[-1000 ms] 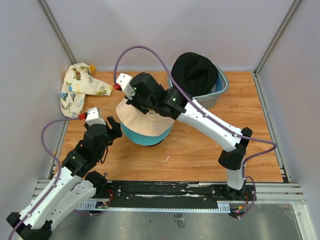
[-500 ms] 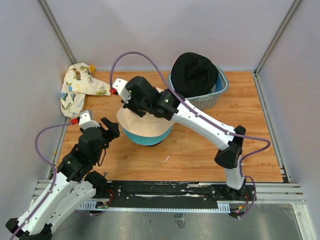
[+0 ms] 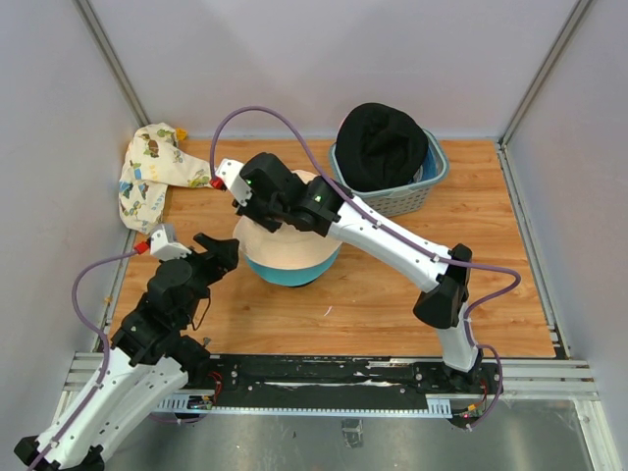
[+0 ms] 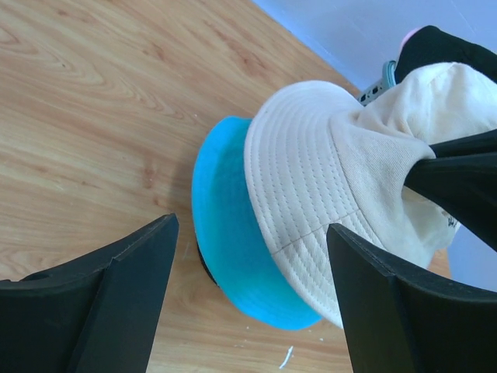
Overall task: Stack the hats
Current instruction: Stack the hat on the hat.
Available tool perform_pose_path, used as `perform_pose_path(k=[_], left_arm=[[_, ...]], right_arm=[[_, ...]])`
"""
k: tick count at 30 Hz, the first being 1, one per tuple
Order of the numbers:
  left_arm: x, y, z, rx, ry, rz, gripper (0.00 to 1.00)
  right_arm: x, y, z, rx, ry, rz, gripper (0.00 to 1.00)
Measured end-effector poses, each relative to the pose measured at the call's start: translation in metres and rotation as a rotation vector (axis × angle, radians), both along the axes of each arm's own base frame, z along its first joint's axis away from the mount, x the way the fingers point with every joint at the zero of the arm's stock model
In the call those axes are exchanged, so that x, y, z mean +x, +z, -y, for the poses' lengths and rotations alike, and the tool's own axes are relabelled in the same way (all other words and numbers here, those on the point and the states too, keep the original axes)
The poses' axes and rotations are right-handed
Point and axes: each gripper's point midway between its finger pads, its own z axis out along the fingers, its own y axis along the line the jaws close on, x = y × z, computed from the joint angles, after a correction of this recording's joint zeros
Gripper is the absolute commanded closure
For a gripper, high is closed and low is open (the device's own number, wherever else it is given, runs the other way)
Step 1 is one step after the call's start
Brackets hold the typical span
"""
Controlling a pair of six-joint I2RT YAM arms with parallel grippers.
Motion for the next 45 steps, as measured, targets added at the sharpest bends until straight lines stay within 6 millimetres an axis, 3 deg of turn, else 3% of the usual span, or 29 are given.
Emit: perform_pose_path(k=[5, 12, 27, 34, 45], left_arm=[[0.0, -0.01, 0.006, -0.069, -0.008, 0.009, 0.16], [0.001, -0.016, 0.011, -0.191, -0.003, 0.06, 0.15], [0.01, -0.028, 0.022, -0.381, 0.009, 0.1, 0.19], [0.012, -0.04, 0.026, -0.483, 0.019, 0.114, 0.27], [0.018, -0.04, 0.03, -0.623, 0.026, 0.155, 0.46]], right_arm=[[-0.001, 0.0, -0.001, 0.002, 0.003, -0.002, 0.67], [0.001, -0.002, -0.003, 0.01, 0.003, 0.002, 0.58], [-0.001, 0.002, 0.0, 0.025, 0.003, 0.01, 0.56], [-0.001, -0.002, 0.0, 0.021, 0.003, 0.007, 0.56], [-0.001, -0.002, -0.001, 0.024, 0.001, 0.006, 0.57]])
